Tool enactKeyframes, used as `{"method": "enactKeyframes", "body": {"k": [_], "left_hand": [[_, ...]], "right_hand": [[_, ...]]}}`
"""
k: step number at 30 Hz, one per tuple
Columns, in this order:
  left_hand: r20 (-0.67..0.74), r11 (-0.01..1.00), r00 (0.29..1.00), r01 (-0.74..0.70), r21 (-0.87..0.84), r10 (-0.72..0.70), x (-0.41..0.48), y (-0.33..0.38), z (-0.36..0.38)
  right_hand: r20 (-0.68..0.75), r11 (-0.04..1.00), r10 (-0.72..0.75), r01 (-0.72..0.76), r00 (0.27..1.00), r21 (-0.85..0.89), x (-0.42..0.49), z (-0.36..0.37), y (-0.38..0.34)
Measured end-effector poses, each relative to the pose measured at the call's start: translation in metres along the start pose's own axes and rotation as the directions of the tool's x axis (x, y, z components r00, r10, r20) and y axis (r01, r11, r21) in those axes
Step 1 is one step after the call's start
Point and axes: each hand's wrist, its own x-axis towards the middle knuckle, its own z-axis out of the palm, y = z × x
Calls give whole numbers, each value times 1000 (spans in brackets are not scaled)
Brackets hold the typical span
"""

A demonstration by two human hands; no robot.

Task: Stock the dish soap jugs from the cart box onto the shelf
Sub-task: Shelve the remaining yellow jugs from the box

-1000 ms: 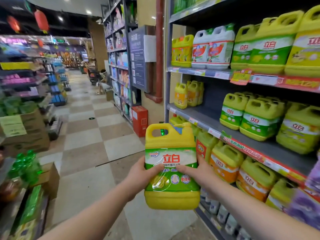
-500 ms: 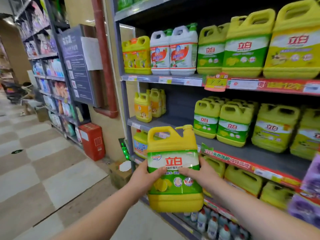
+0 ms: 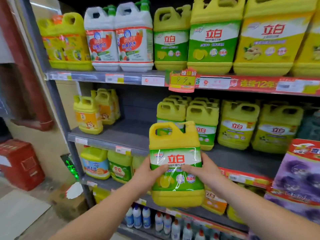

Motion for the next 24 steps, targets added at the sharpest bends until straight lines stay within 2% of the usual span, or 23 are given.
{"method": "enactKeyframes", "body": {"k": [6, 13, 24], "left_hand": [[35, 999, 999, -31, 16, 30, 97, 21, 25], [26, 996, 998, -63, 70, 61, 181, 25, 64], [131, 989, 990, -77, 130, 60, 248, 12, 92]], "right_hand": [[-51, 999, -17, 19, 999, 42, 80, -37, 2], [-166, 991, -103, 86, 981, -105, 151, -81, 17], [-301, 985, -39, -14, 953, -174, 186, -101, 52]]}}
